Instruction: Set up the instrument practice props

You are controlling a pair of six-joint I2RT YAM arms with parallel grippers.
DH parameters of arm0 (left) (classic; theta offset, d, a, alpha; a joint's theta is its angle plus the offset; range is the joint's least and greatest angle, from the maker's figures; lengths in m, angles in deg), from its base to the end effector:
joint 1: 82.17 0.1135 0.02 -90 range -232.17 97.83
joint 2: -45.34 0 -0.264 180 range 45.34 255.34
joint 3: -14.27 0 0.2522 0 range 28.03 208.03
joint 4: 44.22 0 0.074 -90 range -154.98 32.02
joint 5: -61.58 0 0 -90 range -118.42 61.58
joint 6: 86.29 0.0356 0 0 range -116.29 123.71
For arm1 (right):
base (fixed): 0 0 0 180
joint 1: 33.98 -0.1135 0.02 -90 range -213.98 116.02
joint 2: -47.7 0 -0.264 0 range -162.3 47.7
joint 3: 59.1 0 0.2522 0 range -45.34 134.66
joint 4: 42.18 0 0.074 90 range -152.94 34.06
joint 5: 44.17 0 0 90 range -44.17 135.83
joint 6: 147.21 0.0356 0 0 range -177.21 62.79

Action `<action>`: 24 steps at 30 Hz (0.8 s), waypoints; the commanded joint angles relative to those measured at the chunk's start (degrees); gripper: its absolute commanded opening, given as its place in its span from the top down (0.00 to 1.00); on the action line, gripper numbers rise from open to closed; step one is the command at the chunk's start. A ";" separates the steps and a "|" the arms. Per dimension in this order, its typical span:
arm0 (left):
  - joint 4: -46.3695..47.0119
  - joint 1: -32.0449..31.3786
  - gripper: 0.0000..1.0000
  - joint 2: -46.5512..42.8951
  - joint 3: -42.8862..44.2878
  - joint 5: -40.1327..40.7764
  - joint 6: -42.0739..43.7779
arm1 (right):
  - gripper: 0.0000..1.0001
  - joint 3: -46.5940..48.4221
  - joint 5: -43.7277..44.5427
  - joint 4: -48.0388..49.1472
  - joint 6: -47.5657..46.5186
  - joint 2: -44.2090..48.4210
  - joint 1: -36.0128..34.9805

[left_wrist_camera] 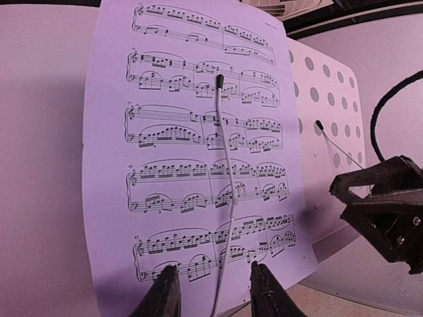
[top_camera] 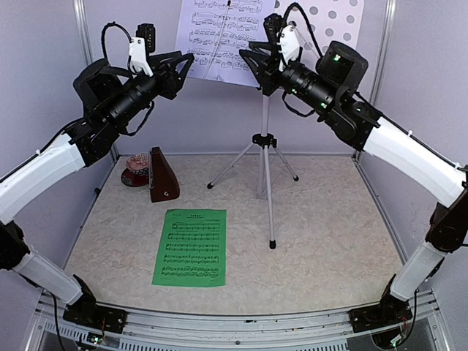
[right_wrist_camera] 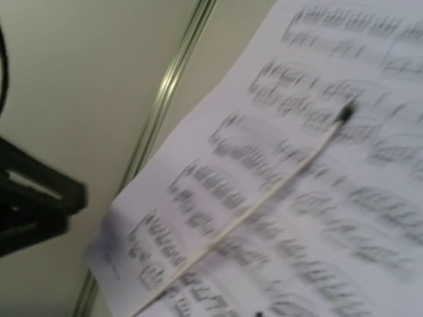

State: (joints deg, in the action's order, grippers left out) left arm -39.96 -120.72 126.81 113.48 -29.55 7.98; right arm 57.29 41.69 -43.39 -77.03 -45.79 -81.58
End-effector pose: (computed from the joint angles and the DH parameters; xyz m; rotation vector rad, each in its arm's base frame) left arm 0.2519 -0.2016 0.4925 0.4557 1.1141 -0.5372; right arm 0.2477 0.2751 0.5156 -0.7218 0.9663 0.4684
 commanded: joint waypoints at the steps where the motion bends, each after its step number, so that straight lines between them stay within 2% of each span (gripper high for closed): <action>1: -3.27 -0.83 0.66 3.70 4.87 2.12 2.45 | 0.76 4.35 2.45 -0.89 0.04 -4.50 -1.00; 12: -4.38 1.34 0.67 9.72 10.85 3.72 1.15 | 0.82 12.08 10.47 -0.32 -2.61 -13.11 -1.10; 18: -4.85 4.24 0.66 9.20 9.60 4.78 -1.85 | 0.82 11.09 14.94 -0.32 -3.67 -13.09 -0.05; 24: -4.86 5.13 0.58 6.35 6.65 6.21 -2.21 | 0.81 6.61 13.83 0.26 -3.08 -9.60 0.78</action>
State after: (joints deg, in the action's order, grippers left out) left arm -44.83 -115.95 135.93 121.92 -24.89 6.67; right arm 66.41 55.04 -43.80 -80.13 -58.43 -81.42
